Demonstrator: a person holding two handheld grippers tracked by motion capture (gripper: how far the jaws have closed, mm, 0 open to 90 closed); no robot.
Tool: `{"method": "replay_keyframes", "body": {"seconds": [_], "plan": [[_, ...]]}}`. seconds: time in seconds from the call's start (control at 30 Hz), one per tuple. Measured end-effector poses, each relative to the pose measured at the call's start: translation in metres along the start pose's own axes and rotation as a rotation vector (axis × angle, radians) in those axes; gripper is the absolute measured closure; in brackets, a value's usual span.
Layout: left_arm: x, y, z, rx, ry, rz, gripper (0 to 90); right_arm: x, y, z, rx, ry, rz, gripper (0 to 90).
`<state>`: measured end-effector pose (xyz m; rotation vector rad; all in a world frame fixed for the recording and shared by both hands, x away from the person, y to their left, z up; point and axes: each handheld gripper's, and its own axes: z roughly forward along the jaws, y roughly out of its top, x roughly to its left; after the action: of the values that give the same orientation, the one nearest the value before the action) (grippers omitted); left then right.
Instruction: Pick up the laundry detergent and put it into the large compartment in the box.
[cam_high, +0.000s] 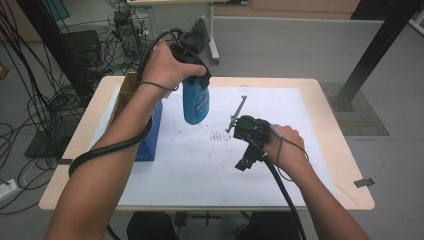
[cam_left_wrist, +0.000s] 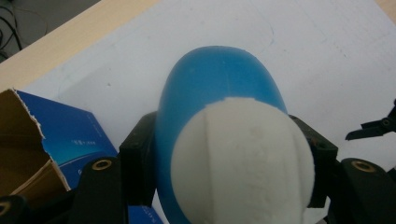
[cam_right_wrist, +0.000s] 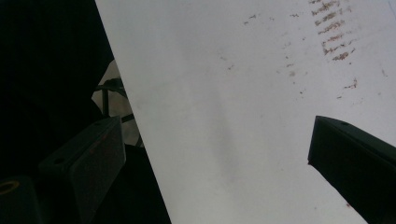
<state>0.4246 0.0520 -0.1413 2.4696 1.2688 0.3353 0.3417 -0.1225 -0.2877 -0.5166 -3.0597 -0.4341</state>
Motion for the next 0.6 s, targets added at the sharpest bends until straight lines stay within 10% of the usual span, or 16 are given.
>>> {"method": "replay_keyframes", "body": {"seconds": [0.6], "plan": [[-0.003, 0.008, -0.033, -0.024, -0.001, -0.001, 37.8, 0.008, 0.004, -0.009, 0.006, -0.018, 0.0, 3.8]]}}
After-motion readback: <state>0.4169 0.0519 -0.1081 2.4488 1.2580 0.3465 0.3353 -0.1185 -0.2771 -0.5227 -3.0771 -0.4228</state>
